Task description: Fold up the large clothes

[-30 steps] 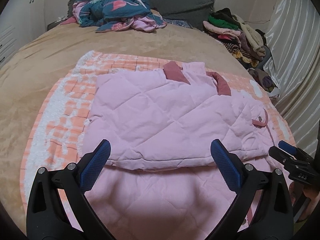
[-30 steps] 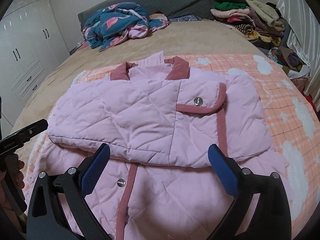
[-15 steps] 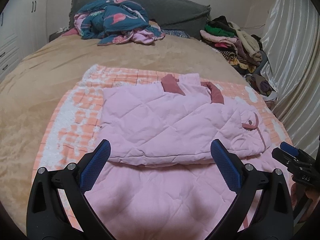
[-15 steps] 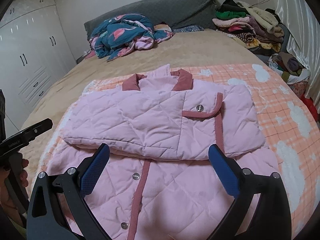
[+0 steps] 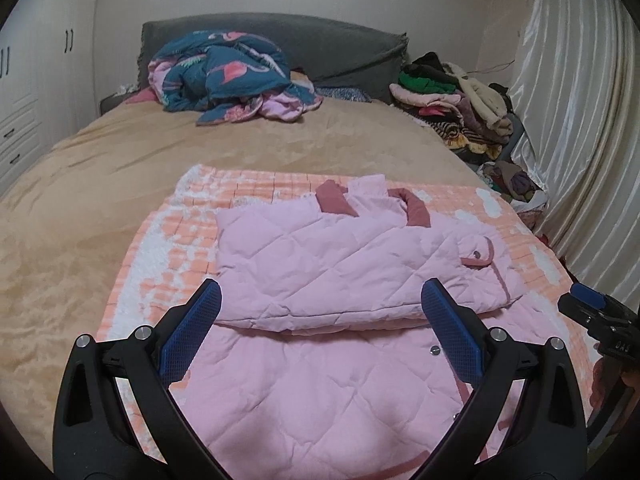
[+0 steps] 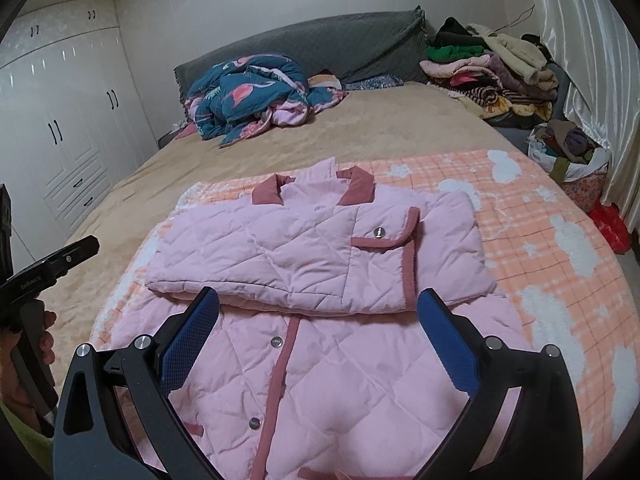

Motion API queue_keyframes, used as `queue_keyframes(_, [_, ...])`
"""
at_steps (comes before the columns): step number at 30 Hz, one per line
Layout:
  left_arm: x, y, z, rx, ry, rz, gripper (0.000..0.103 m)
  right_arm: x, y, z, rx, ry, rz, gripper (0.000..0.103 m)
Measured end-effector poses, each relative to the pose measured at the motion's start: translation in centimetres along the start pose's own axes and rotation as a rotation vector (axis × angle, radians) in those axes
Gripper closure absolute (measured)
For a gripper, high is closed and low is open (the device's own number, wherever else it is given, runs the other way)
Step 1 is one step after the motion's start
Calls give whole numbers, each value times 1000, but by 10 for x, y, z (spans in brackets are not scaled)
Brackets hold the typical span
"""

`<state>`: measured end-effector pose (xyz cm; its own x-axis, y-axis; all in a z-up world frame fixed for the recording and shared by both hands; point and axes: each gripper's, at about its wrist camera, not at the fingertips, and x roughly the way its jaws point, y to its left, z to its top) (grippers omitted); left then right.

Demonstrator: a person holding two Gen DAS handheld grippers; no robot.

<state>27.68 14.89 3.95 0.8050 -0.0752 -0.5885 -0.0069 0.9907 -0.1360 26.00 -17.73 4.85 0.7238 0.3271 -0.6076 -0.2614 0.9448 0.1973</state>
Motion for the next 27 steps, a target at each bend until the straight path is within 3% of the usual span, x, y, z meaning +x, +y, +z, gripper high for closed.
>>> queue_keyframes(14, [-43, -19, -28, 42, -25, 1, 9, -56, -12, -15, 31, -61, -12, 4])
queue_keyframes(27, [-64, -36, -68, 61, 25, 5, 9, -102, -31, -47, 62, -69, -30, 4])
